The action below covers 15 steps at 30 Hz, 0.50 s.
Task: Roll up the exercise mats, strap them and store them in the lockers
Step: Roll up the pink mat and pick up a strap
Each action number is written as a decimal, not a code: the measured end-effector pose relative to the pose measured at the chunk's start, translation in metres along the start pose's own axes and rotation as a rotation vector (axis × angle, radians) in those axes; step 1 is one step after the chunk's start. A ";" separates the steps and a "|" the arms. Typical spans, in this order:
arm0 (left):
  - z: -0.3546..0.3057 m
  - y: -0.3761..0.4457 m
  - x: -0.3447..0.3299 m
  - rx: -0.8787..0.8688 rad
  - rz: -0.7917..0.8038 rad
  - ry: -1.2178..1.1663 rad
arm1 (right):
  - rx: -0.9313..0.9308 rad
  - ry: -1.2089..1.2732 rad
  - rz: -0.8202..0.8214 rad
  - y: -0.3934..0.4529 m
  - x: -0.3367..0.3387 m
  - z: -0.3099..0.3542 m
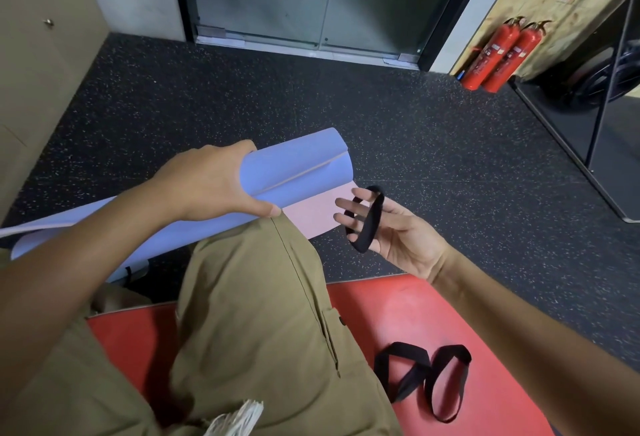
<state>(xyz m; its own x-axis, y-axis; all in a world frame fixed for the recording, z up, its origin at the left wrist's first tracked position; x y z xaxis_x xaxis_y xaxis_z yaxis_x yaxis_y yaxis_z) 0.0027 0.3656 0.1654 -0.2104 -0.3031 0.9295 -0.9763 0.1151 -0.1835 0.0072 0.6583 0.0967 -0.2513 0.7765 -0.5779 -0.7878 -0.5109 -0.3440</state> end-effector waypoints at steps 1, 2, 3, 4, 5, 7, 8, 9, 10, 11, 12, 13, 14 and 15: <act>0.001 0.000 0.000 0.001 -0.001 -0.004 | 0.019 -0.006 -0.021 0.002 -0.003 0.001; 0.002 0.000 0.000 0.001 -0.003 -0.006 | 0.036 -0.019 -0.045 0.003 -0.006 0.001; 0.003 0.000 0.000 0.002 -0.005 -0.009 | 0.052 -0.035 -0.064 0.004 -0.009 0.002; 0.003 0.000 0.000 0.003 -0.007 -0.014 | 0.066 -0.052 -0.080 0.005 -0.011 0.003; 0.004 -0.001 0.000 0.003 -0.010 -0.020 | 0.077 -0.052 -0.080 0.005 -0.014 0.004; 0.005 -0.001 -0.001 -0.001 -0.016 -0.029 | 0.095 -0.043 -0.068 0.006 -0.019 0.007; 0.005 -0.001 -0.001 0.000 -0.021 -0.032 | 0.101 -0.052 -0.055 0.008 -0.019 0.008; 0.006 -0.001 -0.002 0.000 -0.027 -0.035 | 0.101 -0.074 -0.040 0.009 -0.020 0.008; 0.007 -0.001 -0.002 0.000 -0.033 -0.037 | 0.099 -0.099 -0.024 0.011 -0.023 0.009; 0.007 -0.001 -0.002 -0.001 -0.039 -0.038 | 0.097 -0.123 0.003 0.013 -0.026 0.011; 0.007 -0.002 -0.003 -0.003 -0.043 -0.040 | 0.102 -0.167 0.017 0.014 -0.029 0.013; 0.007 -0.002 -0.003 -0.005 -0.045 -0.042 | 0.103 -0.220 0.020 0.015 -0.033 0.015; 0.006 -0.002 -0.003 -0.008 -0.045 -0.040 | 0.091 -0.283 0.008 0.016 -0.034 0.019; 0.005 -0.002 -0.002 -0.010 -0.045 -0.036 | 0.080 -0.341 -0.004 0.015 -0.035 0.021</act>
<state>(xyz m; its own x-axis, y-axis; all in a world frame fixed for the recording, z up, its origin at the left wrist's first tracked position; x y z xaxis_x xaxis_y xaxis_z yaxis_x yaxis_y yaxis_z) 0.0047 0.3611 0.1620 -0.1683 -0.3419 0.9246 -0.9842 0.1104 -0.1383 -0.0079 0.6314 0.1272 -0.4111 0.8636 -0.2918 -0.8274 -0.4878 -0.2782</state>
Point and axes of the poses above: each hand's wrist, its own y-axis towards the middle knuckle, its own x-axis out of the back of the hand, z = x × y, the point moved 4 cm from there along y, towards the middle knuckle
